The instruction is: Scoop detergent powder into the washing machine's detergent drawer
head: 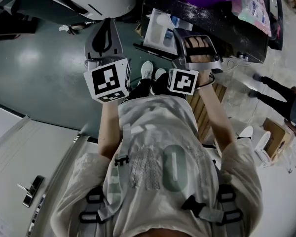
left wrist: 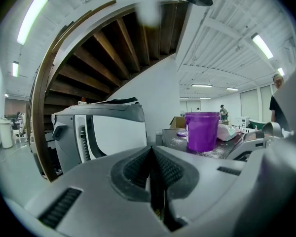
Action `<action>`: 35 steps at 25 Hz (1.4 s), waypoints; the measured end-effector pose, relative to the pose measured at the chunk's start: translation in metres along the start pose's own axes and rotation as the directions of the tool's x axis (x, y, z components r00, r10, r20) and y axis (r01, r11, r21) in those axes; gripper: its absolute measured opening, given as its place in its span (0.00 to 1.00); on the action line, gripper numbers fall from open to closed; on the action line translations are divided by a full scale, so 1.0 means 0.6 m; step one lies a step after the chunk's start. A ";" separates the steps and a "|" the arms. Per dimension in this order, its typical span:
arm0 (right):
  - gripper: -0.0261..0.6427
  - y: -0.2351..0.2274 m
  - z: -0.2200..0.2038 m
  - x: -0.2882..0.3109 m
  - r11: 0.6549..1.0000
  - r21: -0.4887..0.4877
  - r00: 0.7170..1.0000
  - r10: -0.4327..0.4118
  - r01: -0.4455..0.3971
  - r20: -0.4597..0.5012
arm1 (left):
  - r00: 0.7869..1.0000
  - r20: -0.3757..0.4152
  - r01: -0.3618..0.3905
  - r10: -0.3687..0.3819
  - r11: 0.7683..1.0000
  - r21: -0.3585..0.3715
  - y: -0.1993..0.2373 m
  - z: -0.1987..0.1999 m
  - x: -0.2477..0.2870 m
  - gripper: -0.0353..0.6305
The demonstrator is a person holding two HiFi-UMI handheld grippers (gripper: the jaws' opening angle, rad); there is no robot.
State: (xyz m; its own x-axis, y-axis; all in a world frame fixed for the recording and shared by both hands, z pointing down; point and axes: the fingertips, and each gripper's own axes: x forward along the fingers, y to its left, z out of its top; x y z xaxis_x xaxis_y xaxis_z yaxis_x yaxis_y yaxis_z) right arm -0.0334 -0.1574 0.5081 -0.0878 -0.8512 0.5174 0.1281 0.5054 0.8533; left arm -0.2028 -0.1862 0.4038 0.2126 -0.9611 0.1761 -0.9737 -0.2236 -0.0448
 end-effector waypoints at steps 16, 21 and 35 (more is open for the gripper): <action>0.06 -0.066 0.000 -0.012 0.955 0.297 0.999 -0.015 0.002 0.040 | 0.998 0.046 0.038 -0.038 0.999 -0.006 -0.005 0.036 0.002 0.08; 0.06 -0.141 -0.015 -0.047 0.751 0.660 0.990 -0.085 -0.012 0.116 | 0.993 0.092 0.076 -0.076 0.997 0.008 -0.027 0.079 0.008 0.08; 0.06 -0.200 -0.164 -0.207 -0.057 0.998 0.962 -0.273 -0.036 0.019 | 0.947 0.193 0.253 -0.258 0.966 0.052 -0.179 0.171 -0.035 0.08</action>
State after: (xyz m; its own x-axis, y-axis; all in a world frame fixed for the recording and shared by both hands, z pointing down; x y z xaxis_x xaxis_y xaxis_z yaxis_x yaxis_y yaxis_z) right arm 0.0593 -0.1260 0.3352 -0.1383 -0.9540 0.2660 -0.9898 0.1428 -0.0024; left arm -0.0944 -0.1588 0.3037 0.4682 -0.8836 -0.0115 -0.8828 -0.4671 -0.0497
